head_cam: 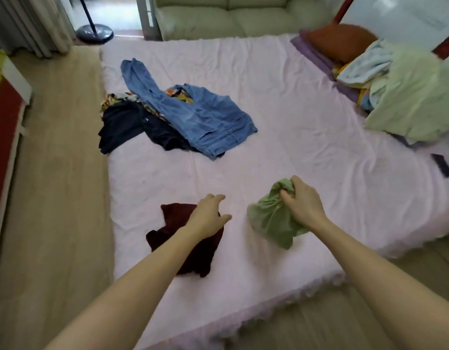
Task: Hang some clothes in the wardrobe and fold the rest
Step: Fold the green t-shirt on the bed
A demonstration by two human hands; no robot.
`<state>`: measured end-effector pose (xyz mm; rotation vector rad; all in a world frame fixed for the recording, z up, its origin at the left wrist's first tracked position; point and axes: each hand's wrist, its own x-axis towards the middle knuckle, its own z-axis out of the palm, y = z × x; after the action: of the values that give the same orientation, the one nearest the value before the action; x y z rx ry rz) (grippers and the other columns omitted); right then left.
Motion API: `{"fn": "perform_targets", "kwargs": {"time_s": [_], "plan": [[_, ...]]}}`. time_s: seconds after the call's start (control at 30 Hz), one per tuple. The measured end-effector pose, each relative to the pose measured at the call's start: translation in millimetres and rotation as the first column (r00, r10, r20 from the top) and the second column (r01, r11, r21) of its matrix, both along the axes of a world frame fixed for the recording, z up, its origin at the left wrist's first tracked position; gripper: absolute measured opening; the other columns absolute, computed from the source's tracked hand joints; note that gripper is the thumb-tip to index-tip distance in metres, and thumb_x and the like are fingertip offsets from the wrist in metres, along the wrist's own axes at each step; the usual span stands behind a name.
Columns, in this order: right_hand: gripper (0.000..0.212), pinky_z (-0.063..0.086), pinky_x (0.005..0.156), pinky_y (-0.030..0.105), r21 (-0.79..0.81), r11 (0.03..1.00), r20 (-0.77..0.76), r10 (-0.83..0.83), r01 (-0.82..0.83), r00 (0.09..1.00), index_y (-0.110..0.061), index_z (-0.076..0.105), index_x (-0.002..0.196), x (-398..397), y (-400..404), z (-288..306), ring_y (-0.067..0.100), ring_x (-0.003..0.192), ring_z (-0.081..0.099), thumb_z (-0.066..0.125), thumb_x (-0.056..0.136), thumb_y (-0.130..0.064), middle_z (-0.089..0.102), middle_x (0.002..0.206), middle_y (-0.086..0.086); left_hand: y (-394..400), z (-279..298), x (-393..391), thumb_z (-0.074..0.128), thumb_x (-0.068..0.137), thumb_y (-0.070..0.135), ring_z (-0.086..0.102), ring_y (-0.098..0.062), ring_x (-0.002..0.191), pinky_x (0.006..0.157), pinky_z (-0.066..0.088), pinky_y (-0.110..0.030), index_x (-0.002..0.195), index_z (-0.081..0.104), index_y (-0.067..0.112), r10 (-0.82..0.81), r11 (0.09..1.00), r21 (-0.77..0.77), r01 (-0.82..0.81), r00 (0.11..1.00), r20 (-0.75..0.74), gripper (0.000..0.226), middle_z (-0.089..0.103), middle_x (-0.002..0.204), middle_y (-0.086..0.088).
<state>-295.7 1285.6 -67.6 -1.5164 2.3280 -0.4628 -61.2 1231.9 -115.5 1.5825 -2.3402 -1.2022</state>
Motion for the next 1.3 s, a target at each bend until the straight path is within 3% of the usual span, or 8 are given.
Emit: {"fn": "perform_targets", "kwargs": {"time_s": [0.2, 0.3, 0.4, 0.6, 0.83, 1.0, 1.17, 1.3], "plan": [[0.016, 0.043, 0.067, 0.036, -0.166, 0.977, 0.195, 0.167, -0.136, 0.966, -0.015, 0.044, 0.081, -10.1, 18.6, 71.5, 0.021, 0.071, 0.053, 0.056, 0.089, -0.021, 0.056, 0.072, 0.0, 21.5, 77.2, -69.2, 0.07, 0.082, 0.044, 0.034, -0.007, 0.136, 0.11, 0.029, -0.025, 0.152, 0.021, 0.027, -0.151, 0.973, 0.1, 0.209, 0.899, -0.411, 0.088, 0.037, 0.149, 0.007], [0.018, 0.039, 0.064, 0.027, -0.222, 0.972, 0.284, 0.14, -0.077, 0.949, -0.014, 0.048, 0.079, -29.5, 23.7, 91.1, 0.016, 0.072, 0.052, 0.059, 0.09, -0.024, 0.056, 0.074, -0.002, 30.3, 84.5, -84.9, 0.07, 0.083, 0.038, 0.057, -0.006, 0.104, 0.092, 0.046, -0.028, 0.131, 0.054, 0.021, -0.076, 0.975, 0.152, 0.16, 0.892, -0.445, 0.053, 0.064, 0.112, 0.003], [0.025, 0.041, 0.066, 0.026, -0.061, 0.978, 0.366, 0.21, -0.202, 0.907, -0.02, 0.049, 0.083, -58.2, 28.3, 96.7, 0.011, 0.076, 0.053, 0.067, 0.085, -0.038, 0.057, 0.08, -0.006, 36.4, 86.9, -97.8, 0.058, 0.094, 0.023, 0.054, -0.007, 0.073, 0.073, 0.045, -0.03, 0.086, 0.069, 0.009, 0.084, 0.988, 0.151, -0.005, 0.848, -0.523, 0.02, 0.064, 0.078, 0.002], [0.046, 0.052, 0.091, 0.03, 0.311, 0.765, 0.486, 0.382, -0.564, 0.786, -0.017, 0.062, 0.116, -133.3, 29.2, 84.8, 0.014, 0.104, 0.063, 0.079, 0.074, -0.026, 0.066, 0.114, -0.002, 21.5, 129.7, -137.3, 0.047, 0.1, 0.026, 0.058, -0.006, 0.088, 0.075, 0.044, -0.015, 0.099, 0.07, 0.014, 0.399, 0.897, 0.087, -0.434, 0.708, -0.583, 0.026, 0.067, 0.095, 0.005], [0.028, 0.056, 0.074, 0.035, 0.233, 0.884, 0.616, 0.188, -0.405, 0.765, -0.014, 0.07, 0.09, -181.4, 19.5, 94.3, 0.02, 0.081, 0.069, 0.058, 0.091, -0.04, 0.073, 0.089, 0.005, 24.1, 125.2, -161.0, 0.049, 0.096, 0.031, 0.059, -0.019, 0.1, 0.085, 0.044, -0.031, 0.103, 0.067, 0.016, 0.562, 0.765, -0.073, -0.64, 0.719, -0.41, 0.024, 0.065, 0.103, 0.0], [0.027, 0.053, 0.071, 0.03, 0.135, 0.976, 0.887, -0.041, -0.173, 0.46, -0.005, 0.064, 0.102, -157.6, 7.0, 109.6, 0.02, 0.081, 0.066, 0.054, 0.097, -0.029, 0.069, 0.092, 0.01, 67.4, 120.2, -176.0, 0.063, 0.089, 0.04, 0.052, -0.014, 0.111, 0.093, 0.041, -0.025, 0.131, 0.05, 0.016, 0.454, 0.841, -0.155, -0.519, 0.831, -0.321, 0.05, 0.052, 0.124, -0.004], [0.026, 0.053, 0.07, 0.034, 0.117, 0.993, 0.951, -0.114, 0.004, 0.288, 0.002, 0.057, 0.113, -129.1, 7.5, 123.2, 0.023, 0.08, 0.063, 0.06, 0.092, -0.013, 0.064, 0.09, 0.013, 112.0, 123.1, -200.7, 0.077, 0.071, 0.053, 0.049, 0.003, 0.118, 0.096, 0.043, -0.021, 0.138, 0.039, 0.034, 0.203, 0.96, 0.258, -0.107, 0.903, -0.378, 0.08, 0.054, 0.128, 0.018], [0.006, 0.055, 0.069, 0.031, 0.043, 0.985, 0.986, -0.069, 0.168, 0.152, 0.001, 0.058, 0.096, -118.7, 9.8, 132.0, 0.022, 0.077, 0.062, 0.053, 0.094, -0.002, 0.062, 0.087, 0.014, 111.8, 118.4, -212.7, 0.061, 0.091, 0.024, 0.064, -0.011, 0.089, 0.078, 0.053, -0.024, 0.105, 0.066, 0.014, 0.433, 0.902, 0.232, -0.365, 0.746, -0.506, 0.018, 0.07, 0.096, 0.002]]}}
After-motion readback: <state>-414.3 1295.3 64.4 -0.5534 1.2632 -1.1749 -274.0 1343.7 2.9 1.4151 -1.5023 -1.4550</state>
